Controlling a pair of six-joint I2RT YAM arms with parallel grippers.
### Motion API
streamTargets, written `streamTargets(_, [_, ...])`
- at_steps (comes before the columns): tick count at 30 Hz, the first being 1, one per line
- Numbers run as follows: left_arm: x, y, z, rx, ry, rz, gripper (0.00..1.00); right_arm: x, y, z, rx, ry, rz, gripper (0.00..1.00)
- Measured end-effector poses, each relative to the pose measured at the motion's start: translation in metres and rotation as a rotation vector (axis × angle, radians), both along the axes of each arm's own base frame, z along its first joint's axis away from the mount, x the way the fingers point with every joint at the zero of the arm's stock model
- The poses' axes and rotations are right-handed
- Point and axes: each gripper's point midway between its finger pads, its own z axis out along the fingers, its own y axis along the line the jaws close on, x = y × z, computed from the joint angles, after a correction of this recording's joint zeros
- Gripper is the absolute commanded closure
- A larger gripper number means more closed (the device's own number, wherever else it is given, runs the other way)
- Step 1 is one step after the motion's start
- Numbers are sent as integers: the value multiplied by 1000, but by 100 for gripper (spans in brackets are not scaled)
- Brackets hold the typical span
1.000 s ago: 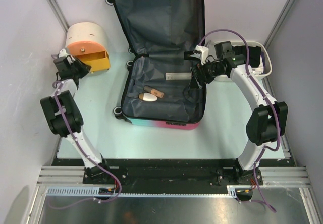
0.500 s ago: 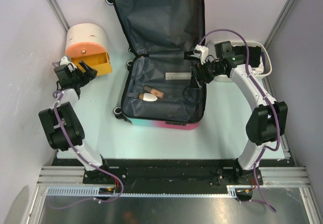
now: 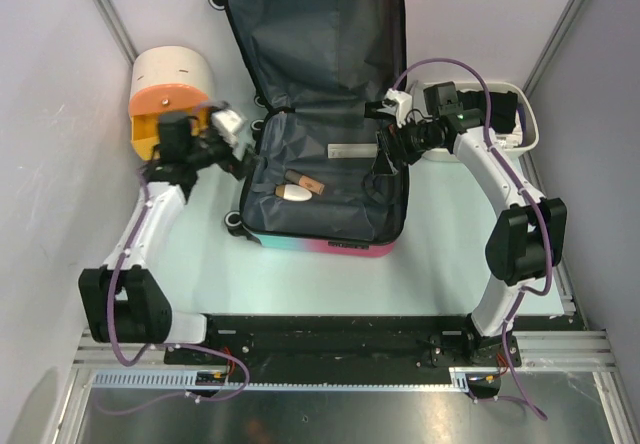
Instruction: Open, take out, and arrange the luggage
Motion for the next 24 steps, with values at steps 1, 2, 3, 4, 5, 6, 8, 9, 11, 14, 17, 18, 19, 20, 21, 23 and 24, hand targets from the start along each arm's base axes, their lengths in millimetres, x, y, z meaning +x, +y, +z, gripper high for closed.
streamTargets(1, [-5,-20,-8,63,-13,-82,4,0,0,0,0,2,-5,0])
streamTargets(2, [-9,-38,-17,116,-22,-154,4,1,0,0,1,1,-11,0])
streamTargets(3, [-13,-56,-26,169,-35,-226,5,3,-1,1,1,1,-23,0])
streamTargets(4, [-15,-70,-37,220,-46,-289,5,5,-3,1,1,2,-34,0])
streamTargets(5, [-16,-83,-49,267,-51,-340,7,5,-3,0,2,6,-41,0])
streamTargets(6, [-17,-93,-62,306,-47,-386,8,6,-5,1,2,8,-53,0])
streamTargets(8, [-15,-110,-88,385,-39,-463,10,8,-12,0,4,14,-81,0])
streamTargets(9, [-14,-117,-102,422,-32,-497,11,8,-16,0,3,16,-95,0])
streamTargets(11, [-10,-125,-127,487,-16,-551,14,8,-25,-1,3,21,-121,0])
streamTargets(14, [-1,-132,-155,559,5,-601,19,4,-38,1,3,23,-158,0])
streamTargets(17, [12,-135,-173,607,12,-625,24,0,-48,4,1,12,-182,0])
streamTargets(18, [16,-137,-176,618,10,-629,24,-2,-50,6,0,8,-186,0])
streamTargets(19, [21,-139,-178,624,6,-633,25,-4,-51,7,0,5,-189,0])
streamTargets(20, [25,-140,-180,630,2,-634,27,-5,-52,9,1,2,-191,0])
streamTargets(21, [31,-143,-181,636,-3,-635,28,-6,-54,10,1,0,-195,0])
streamTargets(23, [38,-146,-182,648,-12,-638,30,-7,-55,11,2,-4,-197,0])
streamTargets(24, [42,-150,-183,654,-20,-643,31,-7,-56,12,3,-5,-200,0])
